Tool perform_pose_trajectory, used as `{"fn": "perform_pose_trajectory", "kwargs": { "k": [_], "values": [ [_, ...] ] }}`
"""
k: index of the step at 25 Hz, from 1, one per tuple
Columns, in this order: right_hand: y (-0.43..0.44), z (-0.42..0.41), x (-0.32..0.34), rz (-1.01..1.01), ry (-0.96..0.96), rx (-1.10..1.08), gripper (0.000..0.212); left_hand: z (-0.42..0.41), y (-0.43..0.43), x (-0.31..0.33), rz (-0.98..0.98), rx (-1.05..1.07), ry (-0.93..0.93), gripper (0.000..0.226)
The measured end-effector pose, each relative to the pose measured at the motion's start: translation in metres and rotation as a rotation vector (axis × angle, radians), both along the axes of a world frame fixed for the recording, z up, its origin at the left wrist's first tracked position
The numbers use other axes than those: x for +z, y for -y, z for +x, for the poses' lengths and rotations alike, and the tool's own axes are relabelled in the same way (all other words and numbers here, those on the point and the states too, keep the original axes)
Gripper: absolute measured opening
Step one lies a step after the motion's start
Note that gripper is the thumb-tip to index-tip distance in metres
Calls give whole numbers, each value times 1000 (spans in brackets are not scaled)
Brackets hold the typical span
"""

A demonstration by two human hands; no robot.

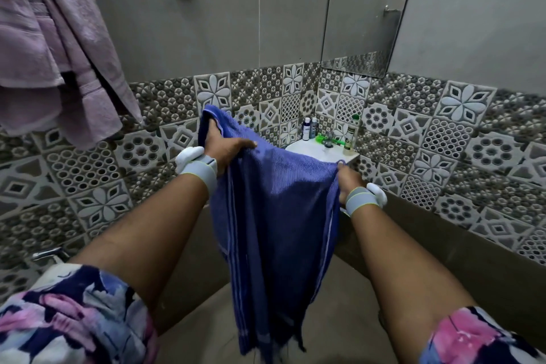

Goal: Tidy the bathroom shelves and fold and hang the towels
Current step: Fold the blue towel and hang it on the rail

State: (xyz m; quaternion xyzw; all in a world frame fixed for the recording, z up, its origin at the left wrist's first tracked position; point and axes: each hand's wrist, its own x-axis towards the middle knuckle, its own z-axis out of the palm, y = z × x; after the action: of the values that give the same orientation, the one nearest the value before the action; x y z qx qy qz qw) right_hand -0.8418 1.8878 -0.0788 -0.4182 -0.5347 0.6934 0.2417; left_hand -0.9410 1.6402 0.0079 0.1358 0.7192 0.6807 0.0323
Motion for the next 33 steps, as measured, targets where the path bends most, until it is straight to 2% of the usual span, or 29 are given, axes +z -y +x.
{"fn": "perform_pose_trajectory", "kwargs": {
  "k": [2, 3, 5, 6, 8, 9, 10, 12, 14, 15, 16, 17, 18, 19, 20, 22, 24, 25, 26, 27, 28, 30, 31, 33],
  "values": [
    [4, 0, 8, -126, -165, 38, 54, -10, 11, -7, -299, -19, -96, 112],
    [6, 2, 15, -163, -241, 65, 55, -17, 17, -12, -379, -13, -111, 109],
    [7, 3, 28, -193, -351, 72, 61, -25, 28, -17, -347, 81, -125, 98],
    [4, 1, 33, -194, -385, 63, 66, -29, 30, -18, -287, 153, -113, 85],
    [1, 1, 47, -209, -451, 51, 75, -34, 34, -17, -271, 324, -95, 45],
    [-2, -1, 53, -215, -471, 47, 78, -34, 35, -14, -329, 428, -90, 30],
    [-4, -4, 57, -198, -457, 24, 81, -34, 36, -11, -423, 518, -88, 24],
    [-4, -4, 69, -181, -442, 5, 81, -38, 39, -7, -547, 582, 46, 30],
    [-2, -5, 76, -179, -469, -19, 75, -55, 47, -15, -503, 402, 111, 38],
    [-2, -8, 77, -182, -488, -43, 73, -73, 47, -23, -420, 338, 234, 53],
    [1, -8, 78, -177, -471, -61, 70, -82, 49, -26, -210, 309, 363, 80],
    [2, -10, 78, -180, -477, -79, 70, -89, 47, -36, -129, 308, 419, 106],
    [1, -9, 79, -186, -484, -82, 72, -89, 46, -46, -43, 284, 492, 115],
    [-4, -12, 75, -171, -482, -88, 76, -77, 49, -44, 50, 207, 547, 106],
    [-16, -19, 67, -141, -472, -108, 80, -54, 51, -34, 110, 94, 616, 86],
    [-30, -23, 57, -89, -505, -101, 74, -28, 46, -13, 369, -87, 660, 57],
    [-14, -11, 67, -26, -507, -82, 54, -29, 45, -6, 698, -85, 580, 60],
    [-6, -7, 72, -12, -505, -64, 48, -29, 42, -6, 811, -73, 561, 64],
    [-3, -8, 73, -9, -505, -45, 49, -30, 36, -5, 832, -57, 526, 65],
    [-2, -10, 73, 4, -503, -35, 51, -27, 32, -3, 817, -92, 500, 66],
    [-2, -11, 74, 22, -490, -26, 55, -24, 31, -3, 723, -174, 475, 63],
    [-3, -12, 75, 51, -476, 3, 64, -24, 26, -6, 523, -262, 428, 45],
    [-5, -13, 73, 72, -474, 17, 67, -29, 24, -9, 433, -208, 374, 36],
    [-8, -13, 73, 137, -440, 22, 69, -35, 24, -11, 222, 28, 255, 43]
  ]
}}
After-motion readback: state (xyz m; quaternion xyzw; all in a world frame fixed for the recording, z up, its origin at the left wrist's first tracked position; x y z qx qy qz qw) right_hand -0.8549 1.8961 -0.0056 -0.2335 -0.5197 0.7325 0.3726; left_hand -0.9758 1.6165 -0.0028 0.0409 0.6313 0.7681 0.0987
